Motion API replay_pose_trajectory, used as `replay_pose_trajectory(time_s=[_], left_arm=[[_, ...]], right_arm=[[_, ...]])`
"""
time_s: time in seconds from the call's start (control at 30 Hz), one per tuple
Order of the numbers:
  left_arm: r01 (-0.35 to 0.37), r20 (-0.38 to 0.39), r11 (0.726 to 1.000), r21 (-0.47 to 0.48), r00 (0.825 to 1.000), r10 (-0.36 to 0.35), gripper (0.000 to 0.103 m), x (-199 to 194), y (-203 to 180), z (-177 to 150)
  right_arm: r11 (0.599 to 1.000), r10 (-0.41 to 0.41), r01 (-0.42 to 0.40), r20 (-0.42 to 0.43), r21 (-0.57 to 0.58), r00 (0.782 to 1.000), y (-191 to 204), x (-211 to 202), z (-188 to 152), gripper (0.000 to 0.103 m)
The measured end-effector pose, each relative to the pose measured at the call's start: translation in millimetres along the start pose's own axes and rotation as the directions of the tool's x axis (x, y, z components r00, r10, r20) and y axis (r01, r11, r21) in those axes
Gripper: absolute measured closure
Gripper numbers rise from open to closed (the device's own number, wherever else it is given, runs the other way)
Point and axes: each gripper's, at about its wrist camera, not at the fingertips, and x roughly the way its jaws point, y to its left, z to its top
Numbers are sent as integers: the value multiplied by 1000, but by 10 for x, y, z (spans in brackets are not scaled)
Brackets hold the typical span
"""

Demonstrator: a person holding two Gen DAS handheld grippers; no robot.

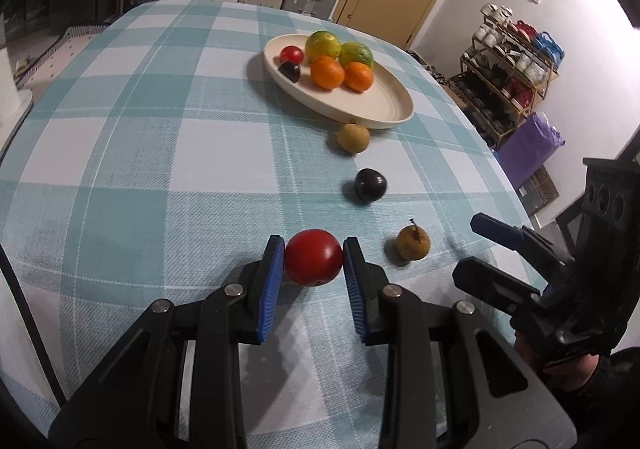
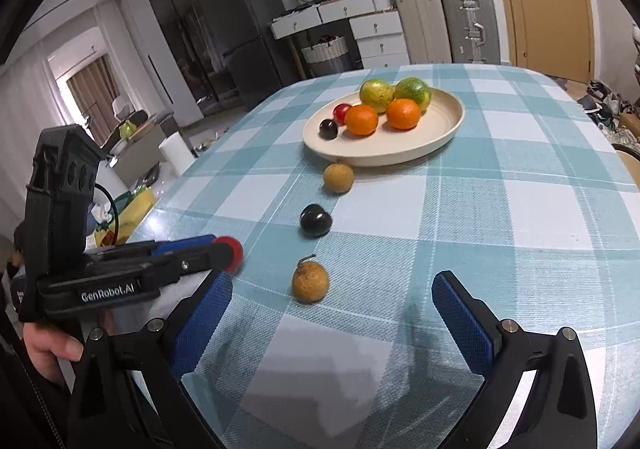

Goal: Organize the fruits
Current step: 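Grasp the brown pear with the right tool while the left tool lifts the tomato, then carry the pear with the right tool while the left tool carries the tomato onto the plate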

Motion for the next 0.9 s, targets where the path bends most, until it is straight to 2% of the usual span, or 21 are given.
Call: replay_pose_trajectory(time_s=[0.17, 0.3, 0.4, 0.5, 0.6, 0.7, 0.73, 0.9], left_arm=[[-3, 6, 1000, -13, 1000, 3, 76, -64, 97, -32], [6, 16, 1000, -25, 1000, -6, 76, -100, 149, -33], [9, 19, 1000, -27, 1000, -9, 76, -121, 154, -18], [16, 22, 1000, -21, 1000, -16, 76, -125, 147, -6], [30, 7, 999, -27, 1000, -30, 76, -92, 144, -10], [43, -12, 999, -28, 999, -43, 76, -63, 137, -32], [40, -13, 999, -28, 999, -40, 76, -60, 136, -40], [35, -28, 999, -32, 999, -36, 75, -36, 145, -78]], right_arm=[[1000, 1, -2, -21, -5, 1000, 46, 84, 11, 2], [1000, 6, -7, -63, -15, 998, 81, 181, 28, 20], [1000, 5, -7, -74, -24, 997, 90, 216, 55, 26], [999, -8, 5, -82, -39, 997, 110, 244, 91, 38], [999, -19, 13, -113, -49, 993, 131, 318, 86, 59], [998, -23, 16, -142, -54, 990, 145, 379, 44, 70], [997, -34, 25, -132, -67, 991, 160, 370, 38, 78], [998, -21, 14, -129, -54, 991, 140, 378, 33, 78]])
